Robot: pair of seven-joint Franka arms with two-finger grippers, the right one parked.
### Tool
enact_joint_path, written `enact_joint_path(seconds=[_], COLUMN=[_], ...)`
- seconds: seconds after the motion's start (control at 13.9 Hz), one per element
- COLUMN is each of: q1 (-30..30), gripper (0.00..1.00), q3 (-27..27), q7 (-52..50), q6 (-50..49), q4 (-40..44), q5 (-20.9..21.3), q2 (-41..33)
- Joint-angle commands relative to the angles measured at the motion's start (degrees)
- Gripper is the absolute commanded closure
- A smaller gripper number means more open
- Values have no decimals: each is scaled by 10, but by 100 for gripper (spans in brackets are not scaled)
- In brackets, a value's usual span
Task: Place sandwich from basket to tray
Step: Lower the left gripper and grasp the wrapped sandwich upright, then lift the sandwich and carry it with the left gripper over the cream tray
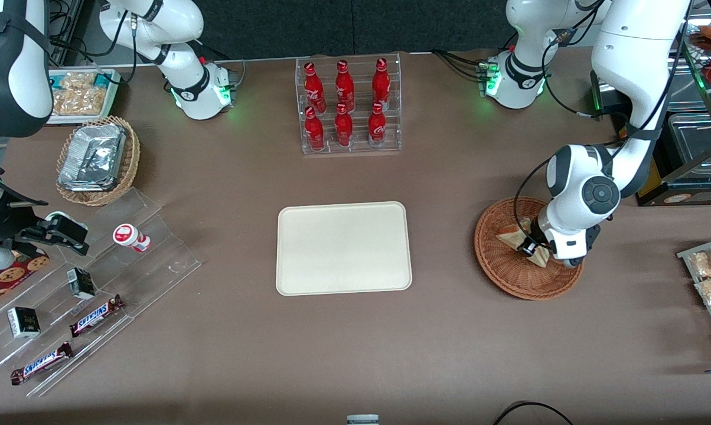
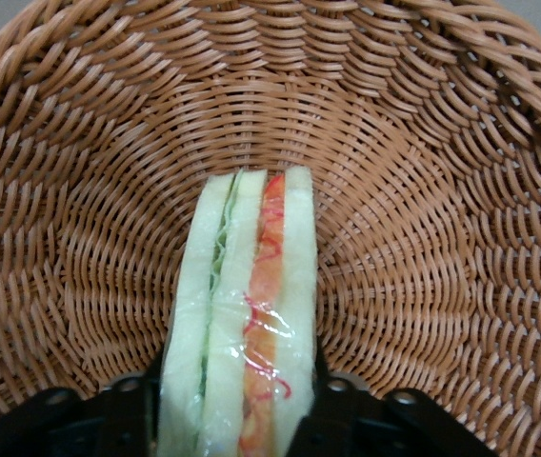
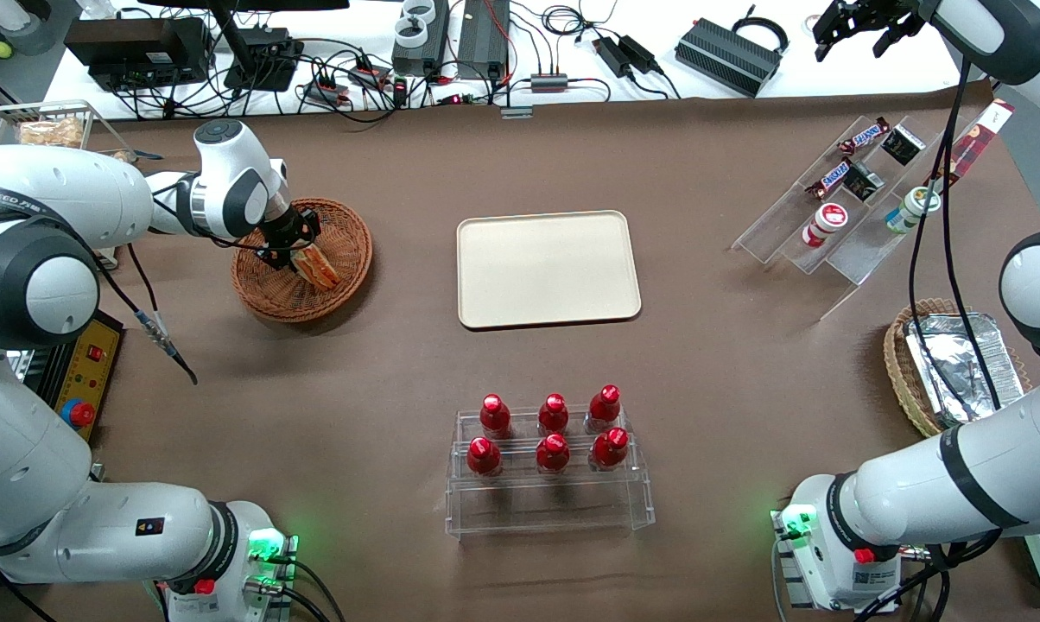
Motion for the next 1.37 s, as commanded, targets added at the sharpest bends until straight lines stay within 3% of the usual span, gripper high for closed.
enact_joint_path(seconds=[0.0,0.22,0.65,1.01,1.3], q1=[-1,-5,-9,-129,-208], gripper=[100,100,99,99,97], q3=[-3,-20,-161,-185,-181], q7=[-1,36,51,75,129], q6=[-5,-115,-352,-411,-407], q4=[12,75,332,476,586], q5=[0,-2,-3,48,58], q2=[-19,-47,-7,72,168])
